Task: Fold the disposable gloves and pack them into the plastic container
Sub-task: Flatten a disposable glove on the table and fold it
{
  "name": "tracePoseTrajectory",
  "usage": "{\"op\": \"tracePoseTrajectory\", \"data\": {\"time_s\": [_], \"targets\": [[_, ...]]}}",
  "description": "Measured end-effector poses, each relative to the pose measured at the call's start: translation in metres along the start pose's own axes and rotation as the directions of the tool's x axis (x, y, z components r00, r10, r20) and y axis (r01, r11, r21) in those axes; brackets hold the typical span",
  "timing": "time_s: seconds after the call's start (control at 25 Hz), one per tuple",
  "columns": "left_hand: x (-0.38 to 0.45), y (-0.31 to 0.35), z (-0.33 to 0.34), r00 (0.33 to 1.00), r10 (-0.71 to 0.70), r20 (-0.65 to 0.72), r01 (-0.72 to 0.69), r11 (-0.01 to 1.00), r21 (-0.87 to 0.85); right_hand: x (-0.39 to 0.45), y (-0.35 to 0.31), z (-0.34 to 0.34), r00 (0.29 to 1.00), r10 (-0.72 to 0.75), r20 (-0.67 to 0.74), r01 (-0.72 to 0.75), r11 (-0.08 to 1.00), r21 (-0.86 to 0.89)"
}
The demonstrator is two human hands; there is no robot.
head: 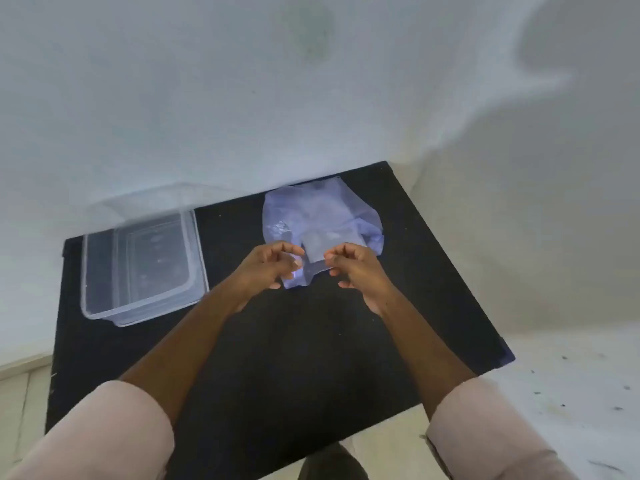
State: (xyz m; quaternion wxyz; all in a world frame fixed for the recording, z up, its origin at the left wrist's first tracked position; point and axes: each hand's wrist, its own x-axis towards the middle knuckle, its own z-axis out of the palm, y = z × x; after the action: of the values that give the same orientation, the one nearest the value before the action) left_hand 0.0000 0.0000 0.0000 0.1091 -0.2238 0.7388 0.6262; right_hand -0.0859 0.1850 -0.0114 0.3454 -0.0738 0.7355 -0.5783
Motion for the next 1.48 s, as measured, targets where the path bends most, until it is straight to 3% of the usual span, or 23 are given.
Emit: {"op": "tracePoseTrajectory", "data": {"time_s": [0.08, 0.16, 0.24, 0.32, 0.4, 0.52, 0.56, 0.64, 0.68, 0.72, 0.76, 0.8, 0.84, 1.0, 1.24, 1.36, 1.48], "targets": [[0.033, -0.005, 0.009, 0.991, 0.094, -0.092, -0.068, 0.963, 0.259, 0.041, 0.011, -0.016, 0.965, 0.118, -0.233, -0.138, 0.988, -0.075], [0.053, -0.02, 0.023, 0.984, 0.154, -0.093, -0.077, 0.828, 0.555, 0.077, 0.025, -0.027, 0.885, 0.168, -0.435, -0.276, 0.94, -0.199], [0.065, -0.031, 0.037, 0.98, 0.128, -0.152, 0.009, 0.736, 0.677, 0.102, 0.03, -0.032, 0.833, 0.174, -0.526, -0.393, 0.855, -0.339], [0.075, -0.036, 0.046, 0.967, 0.109, -0.228, 0.097, 0.675, 0.731, 0.118, 0.033, -0.034, 0.844, 0.138, -0.519, -0.405, 0.797, -0.447], [0.087, -0.035, 0.051, 0.96, 0.041, -0.276, 0.178, 0.67, 0.721, 0.13, 0.036, -0.034, 0.859, 0.15, -0.489, -0.4, 0.793, -0.46], [0.108, -0.028, 0.047, 0.946, -0.062, -0.319, 0.248, 0.77, 0.588, 0.144, 0.032, -0.036, 0.841, 0.238, -0.486, -0.451, 0.804, -0.387], [0.113, -0.026, 0.045, 0.944, -0.065, -0.323, 0.242, 0.802, 0.546, 0.145, 0.029, -0.035, 0.827, 0.254, -0.501, -0.436, 0.853, -0.287], [0.123, -0.025, 0.041, 0.947, -0.024, -0.319, 0.189, 0.847, 0.497, 0.145, 0.023, -0.03, 0.817, 0.315, -0.483, -0.293, 0.948, 0.122], [0.126, -0.025, 0.039, 0.949, -0.002, -0.315, 0.16, 0.865, 0.475, 0.143, 0.021, -0.025, 0.819, 0.387, -0.424, -0.224, 0.896, 0.384], [0.128, -0.026, 0.037, 0.952, 0.009, -0.305, 0.136, 0.883, 0.449, 0.141, 0.02, -0.018, 0.835, 0.456, -0.307, -0.185, 0.759, 0.624], [0.13, -0.027, 0.035, 0.956, 0.017, -0.294, 0.116, 0.897, 0.427, 0.141, 0.023, -0.01, 0.84, 0.503, -0.202, -0.183, 0.614, 0.768], [0.131, -0.028, 0.035, 0.959, 0.022, -0.281, 0.1, 0.906, 0.412, 0.143, 0.027, -0.002, 0.835, 0.531, -0.145, -0.196, 0.534, 0.823], [0.132, -0.029, 0.035, 0.962, 0.025, -0.273, 0.09, 0.911, 0.402, 0.143, 0.029, 0.006, 0.827, 0.547, -0.134, -0.202, 0.51, 0.836], [0.132, -0.036, 0.031, 0.957, 0.009, -0.29, 0.108, 0.916, 0.385, 0.134, 0.024, 0.014, 0.784, 0.558, -0.272, -0.134, 0.579, 0.804], [0.119, -0.043, 0.024, 0.967, -0.041, -0.253, 0.15, 0.891, 0.429, 0.047, 0.05, 0.005, 0.738, 0.481, -0.474, -0.15, 0.801, 0.579], [0.091, -0.049, 0.028, 0.974, -0.022, -0.227, 0.136, 0.856, 0.499, -0.015, 0.074, 0.014, 0.702, 0.504, -0.503, -0.194, 0.815, 0.546], [0.035, -0.073, 0.033, 0.944, 0.124, -0.307, 0.053, 0.859, 0.509, -0.066, 0.103, 0.031, 0.656, 0.575, -0.489, -0.245, 0.775, 0.582]]}}
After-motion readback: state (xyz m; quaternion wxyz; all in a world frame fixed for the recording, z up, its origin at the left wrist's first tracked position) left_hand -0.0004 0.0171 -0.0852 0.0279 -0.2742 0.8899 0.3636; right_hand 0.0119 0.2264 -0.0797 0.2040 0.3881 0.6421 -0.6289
